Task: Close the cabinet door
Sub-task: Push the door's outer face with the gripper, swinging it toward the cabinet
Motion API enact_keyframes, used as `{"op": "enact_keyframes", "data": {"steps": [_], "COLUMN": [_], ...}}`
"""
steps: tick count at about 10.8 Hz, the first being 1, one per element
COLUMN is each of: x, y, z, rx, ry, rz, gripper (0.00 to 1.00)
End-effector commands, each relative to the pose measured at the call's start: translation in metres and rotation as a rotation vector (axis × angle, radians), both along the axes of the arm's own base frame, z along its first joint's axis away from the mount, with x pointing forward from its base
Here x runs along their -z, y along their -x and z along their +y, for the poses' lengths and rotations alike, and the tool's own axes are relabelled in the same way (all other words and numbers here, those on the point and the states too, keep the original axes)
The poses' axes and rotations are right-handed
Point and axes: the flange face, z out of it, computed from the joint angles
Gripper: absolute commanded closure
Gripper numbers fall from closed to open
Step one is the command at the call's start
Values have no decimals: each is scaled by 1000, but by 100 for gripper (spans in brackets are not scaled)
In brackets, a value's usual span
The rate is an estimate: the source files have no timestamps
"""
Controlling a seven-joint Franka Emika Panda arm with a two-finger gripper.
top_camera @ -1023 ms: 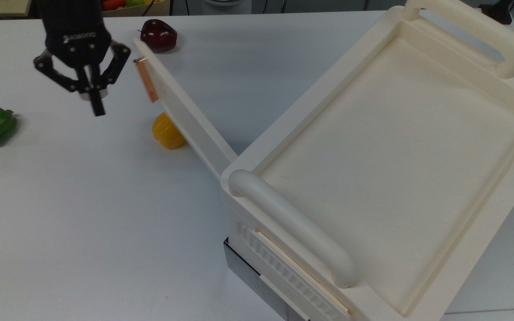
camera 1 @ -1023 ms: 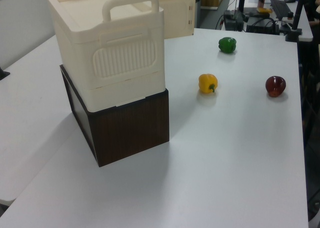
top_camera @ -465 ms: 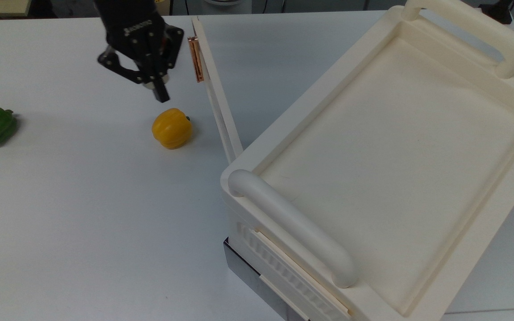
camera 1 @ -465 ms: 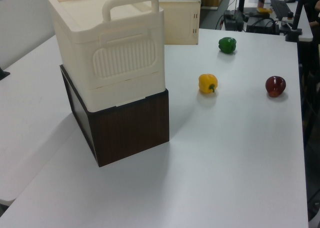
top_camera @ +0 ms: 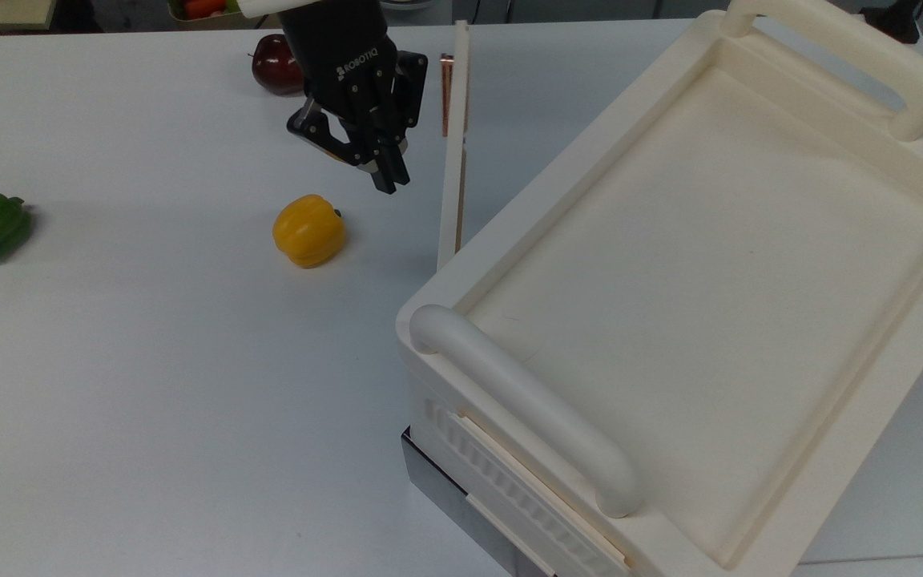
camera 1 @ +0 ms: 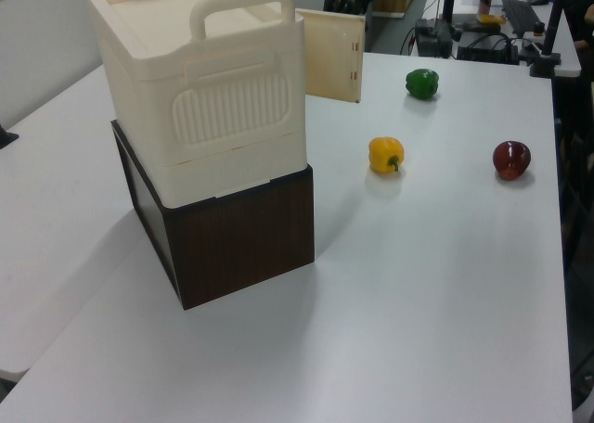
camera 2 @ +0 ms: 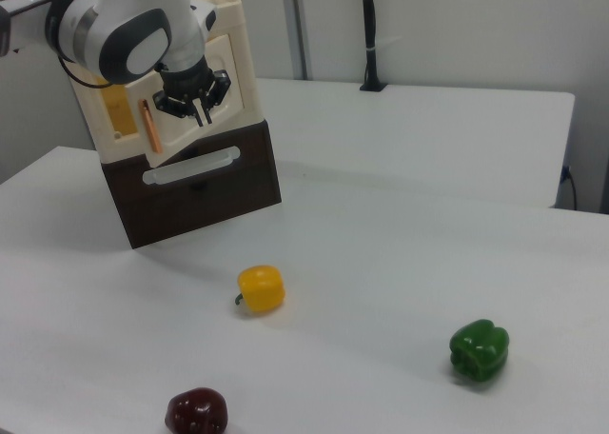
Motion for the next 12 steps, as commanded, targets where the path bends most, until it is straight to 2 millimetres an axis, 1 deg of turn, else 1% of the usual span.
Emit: {"op": "enact_keyframes", "data": {"steps": [1, 3, 5, 9, 10, 12], "x": [-3, -2, -2, 0, -7, -10], "y": [9, 10, 11, 12, 12, 14], "z": [30, 47, 56, 78, 83, 93], "rx": [-35, -45, -38, -23, -22, -19], "ry": [-45, -60, -73, -97, -104, -116], "rz": [17, 25, 32, 45, 36, 40], "gripper": [82, 82, 83, 90, 91, 91]}}
